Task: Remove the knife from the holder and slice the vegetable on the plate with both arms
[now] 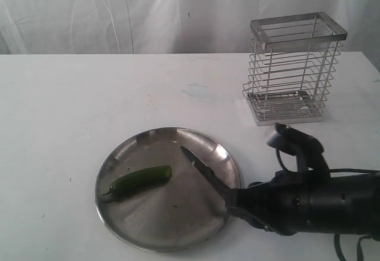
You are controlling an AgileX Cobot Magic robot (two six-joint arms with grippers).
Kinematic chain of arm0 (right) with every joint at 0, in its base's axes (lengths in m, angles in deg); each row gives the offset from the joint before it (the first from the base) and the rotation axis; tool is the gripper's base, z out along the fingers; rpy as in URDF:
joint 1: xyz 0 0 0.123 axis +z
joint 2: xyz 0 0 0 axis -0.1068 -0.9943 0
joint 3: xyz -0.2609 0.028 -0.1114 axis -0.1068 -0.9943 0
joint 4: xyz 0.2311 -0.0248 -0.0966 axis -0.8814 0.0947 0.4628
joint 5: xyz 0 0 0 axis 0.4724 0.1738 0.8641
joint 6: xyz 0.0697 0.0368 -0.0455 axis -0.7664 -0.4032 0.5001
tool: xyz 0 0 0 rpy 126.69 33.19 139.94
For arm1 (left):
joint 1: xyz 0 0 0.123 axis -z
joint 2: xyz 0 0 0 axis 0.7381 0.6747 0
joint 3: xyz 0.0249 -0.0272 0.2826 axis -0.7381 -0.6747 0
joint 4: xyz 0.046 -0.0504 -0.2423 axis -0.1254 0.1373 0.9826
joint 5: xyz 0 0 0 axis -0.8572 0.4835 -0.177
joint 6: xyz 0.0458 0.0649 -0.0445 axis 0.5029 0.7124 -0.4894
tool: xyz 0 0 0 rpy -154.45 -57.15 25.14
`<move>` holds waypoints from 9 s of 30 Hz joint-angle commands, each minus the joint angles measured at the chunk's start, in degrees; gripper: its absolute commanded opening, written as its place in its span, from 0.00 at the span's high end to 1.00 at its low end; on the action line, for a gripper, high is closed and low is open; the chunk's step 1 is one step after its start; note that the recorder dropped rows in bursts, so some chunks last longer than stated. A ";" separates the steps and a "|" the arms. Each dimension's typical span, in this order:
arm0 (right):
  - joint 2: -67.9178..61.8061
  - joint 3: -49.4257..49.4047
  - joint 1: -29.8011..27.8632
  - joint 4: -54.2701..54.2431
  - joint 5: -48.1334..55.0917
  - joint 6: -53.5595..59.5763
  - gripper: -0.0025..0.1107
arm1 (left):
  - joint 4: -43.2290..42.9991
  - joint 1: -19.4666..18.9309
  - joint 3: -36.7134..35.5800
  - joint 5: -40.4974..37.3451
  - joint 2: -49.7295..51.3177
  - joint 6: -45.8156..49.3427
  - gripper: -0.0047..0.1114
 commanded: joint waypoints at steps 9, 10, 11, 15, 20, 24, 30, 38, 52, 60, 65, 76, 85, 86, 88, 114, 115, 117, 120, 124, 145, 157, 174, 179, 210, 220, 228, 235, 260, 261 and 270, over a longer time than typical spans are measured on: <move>-9.32 3.53 0.08 2.51 0.47 8.26 0.98 | 0.29 0.29 -0.25 0.12 -0.29 0.13 0.95; -9.32 3.53 0.08 3.02 0.02 8.26 0.97 | 0.29 0.29 -0.25 0.12 -0.29 0.13 0.95; -9.32 3.53 0.08 3.57 -0.55 8.26 0.95 | 0.29 0.29 -0.25 0.12 -0.29 0.13 0.95; -9.32 3.53 0.08 4.08 -1.96 8.09 0.81 | 0.29 0.29 -0.25 0.12 -0.29 0.13 0.95; -9.05 3.53 0.08 4.17 -1.54 7.45 0.62 | 0.29 0.29 -0.25 0.12 -0.29 0.13 0.95; -4.37 3.53 0.08 6.89 -7.37 8.89 0.61 | 0.29 0.29 -0.25 0.12 -0.29 0.13 0.95; 1.35 4.09 0.08 9.89 -0.97 8.89 0.61 | 0.29 0.29 -0.25 0.12 -0.29 0.13 0.95; -5.39 13.81 -0.11 20.88 4.48 5.50 0.61 | 0.29 0.29 -0.25 0.12 -0.29 0.13 0.95; -18.98 26.61 -11.61 47.83 26.79 -10.84 0.61 | 0.29 0.29 -0.25 0.12 -0.29 0.13 0.95; -23.58 28.10 -11.61 46.30 26.42 -6.90 0.61 | 0.29 0.29 -0.25 0.12 -0.29 0.13 0.95; -25.32 29.16 -11.50 43.52 27.86 -3.74 0.61 | 0.29 0.29 -0.25 0.12 -0.29 0.13 0.95; -29.10 31.02 -10.67 42.59 28.77 -1.71 0.61 | 0.29 0.29 -0.25 0.12 -0.29 0.13 0.95; -30.41 32.07 -6.70 44.02 25.67 -1.50 0.61 | 0.29 0.29 -0.25 0.12 -0.29 0.13 0.95; -30.65 32.07 -6.29 44.43 25.67 -1.60 0.61 | 0.29 0.29 -0.25 0.12 -0.29 0.13 0.95; -31.15 32.07 -6.30 44.69 25.54 -2.10 0.61 | 0.29 0.29 -0.25 0.12 -0.29 0.13 0.95; -27.85 32.17 -6.30 45.54 23.90 -10.72 0.97 | 0.29 0.29 -0.25 0.12 -0.29 0.13 0.95; -26.79 32.17 -6.30 45.54 24.25 -11.32 0.97 | 0.29 0.29 -0.25 0.12 -0.29 0.13 0.95; -23.67 32.17 -6.30 46.61 25.29 -13.39 0.97 | 0.29 0.29 -0.25 0.12 -0.29 0.13 0.95; -16.68 32.17 -6.30 55.82 26.31 -23.28 0.97 | 0.29 0.29 -0.25 0.12 -0.29 0.13 0.95; -5.24 30.89 -6.30 68.69 30.95 -36.51 0.97 | 0.29 0.29 -0.25 0.12 -0.29 0.13 0.95; 19.48 12.37 -6.30 45.15 26.51 -28.86 0.98 | 0.29 0.29 -0.25 0.12 -0.29 0.13 0.95; 19.48 12.37 3.16 56.26 17.16 -44.06 0.98 | 0.29 0.29 -0.25 0.12 -0.29 0.13 0.95; 2.70 16.39 23.06 96.72 4.91 -83.80 0.98 | 0.18 0.28 -0.25 0.21 -0.29 0.13 0.95; -5.35 19.53 24.05 97.55 3.22 -84.14 0.98 | 11.56 0.28 -0.25 5.79 -0.29 -11.11 0.95; -14.05 21.64 24.05 96.46 -1.93 -87.93 0.98 | 20.16 14.61 21.65 -0.64 33.93 3.01 0.57; -15.54 21.64 24.05 96.46 -2.42 -88.49 0.98 | 19.89 18.08 33.78 6.72 64.88 3.94 0.57; -15.53 21.64 24.05 96.46 -2.32 -88.85 0.98 | 19.77 18.12 35.18 10.49 72.00 3.94 0.57; -15.53 21.64 24.05 96.46 -2.68 -88.96 0.98 | 19.17 18.95 38.55 11.45 77.00 3.73 0.57; -15.53 21.64 24.05 96.58 -3.71 -88.96 0.98 | 19.07 19.56 48.00 13.70 95.10 3.52 0.57; -15.53 21.64 24.05 96.58 -3.71 -88.96 0.98 | 19.07 19.56 48.00 13.70 95.26 3.52 0.57; -15.53 21.64 24.05 96.58 -4.20 -88.96 0.98 | 18.85 19.56 48.00 13.91 95.29 3.67 0.57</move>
